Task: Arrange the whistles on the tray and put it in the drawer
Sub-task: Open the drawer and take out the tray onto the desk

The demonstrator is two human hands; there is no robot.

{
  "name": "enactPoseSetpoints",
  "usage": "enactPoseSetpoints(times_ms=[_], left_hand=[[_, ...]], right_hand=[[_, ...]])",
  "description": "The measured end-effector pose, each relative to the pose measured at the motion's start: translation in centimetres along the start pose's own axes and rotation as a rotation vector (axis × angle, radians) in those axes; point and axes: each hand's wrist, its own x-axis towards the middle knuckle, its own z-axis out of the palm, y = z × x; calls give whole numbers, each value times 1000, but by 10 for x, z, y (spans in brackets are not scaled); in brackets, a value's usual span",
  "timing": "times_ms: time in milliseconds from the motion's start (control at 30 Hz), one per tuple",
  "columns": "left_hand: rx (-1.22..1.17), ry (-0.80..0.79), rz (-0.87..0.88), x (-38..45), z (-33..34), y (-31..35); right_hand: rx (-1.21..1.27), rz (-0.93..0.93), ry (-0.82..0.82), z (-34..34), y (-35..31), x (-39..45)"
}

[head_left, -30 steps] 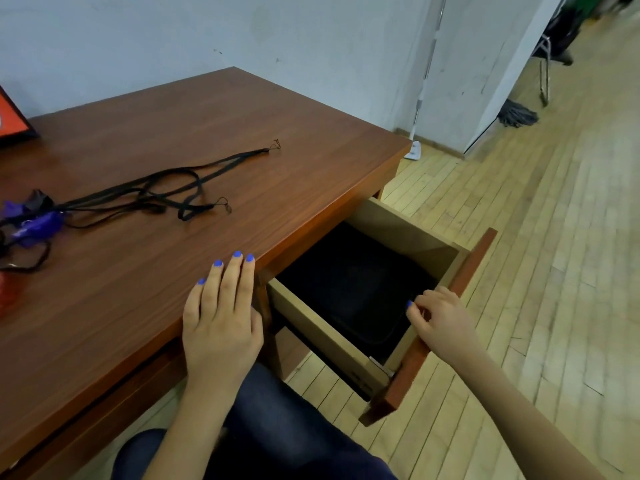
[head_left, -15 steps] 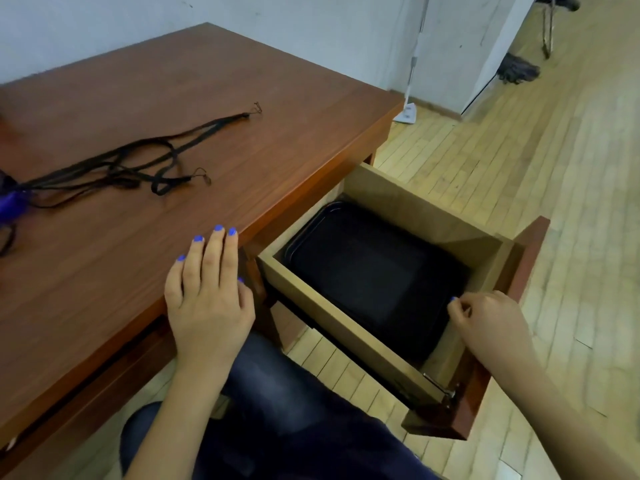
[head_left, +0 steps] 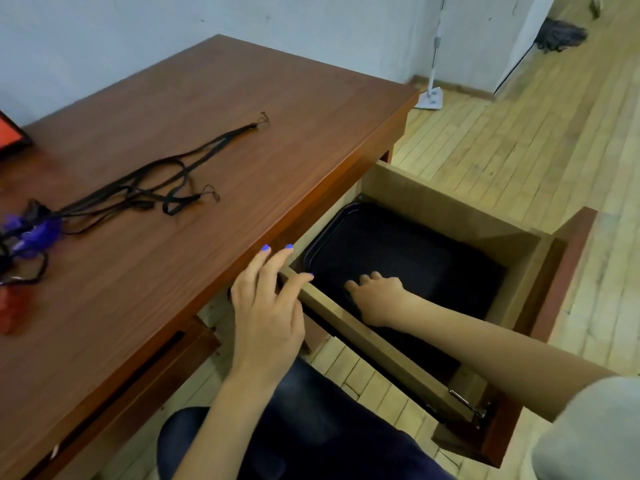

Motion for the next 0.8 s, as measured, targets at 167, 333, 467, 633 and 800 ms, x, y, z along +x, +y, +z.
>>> enactPoseSetpoints(times_ms=[167,333,467,633,800], left_hand=[[-56,-7,-64,-6,1,-9],[-79,-8,-120,-9,8,-7],[-121,-30,-127,-11,13,3],[-146,-34,-176,-15,10,-5],[-193,-64,-245,-14,10,-6]], right_hand=[[70,153,-148,47,16,36],[62,80,-98,48,31,34],[-42,47,-68,46,25,34],[-95,-103,85,12,21,14],[97,-166,193,-19,28,-10]])
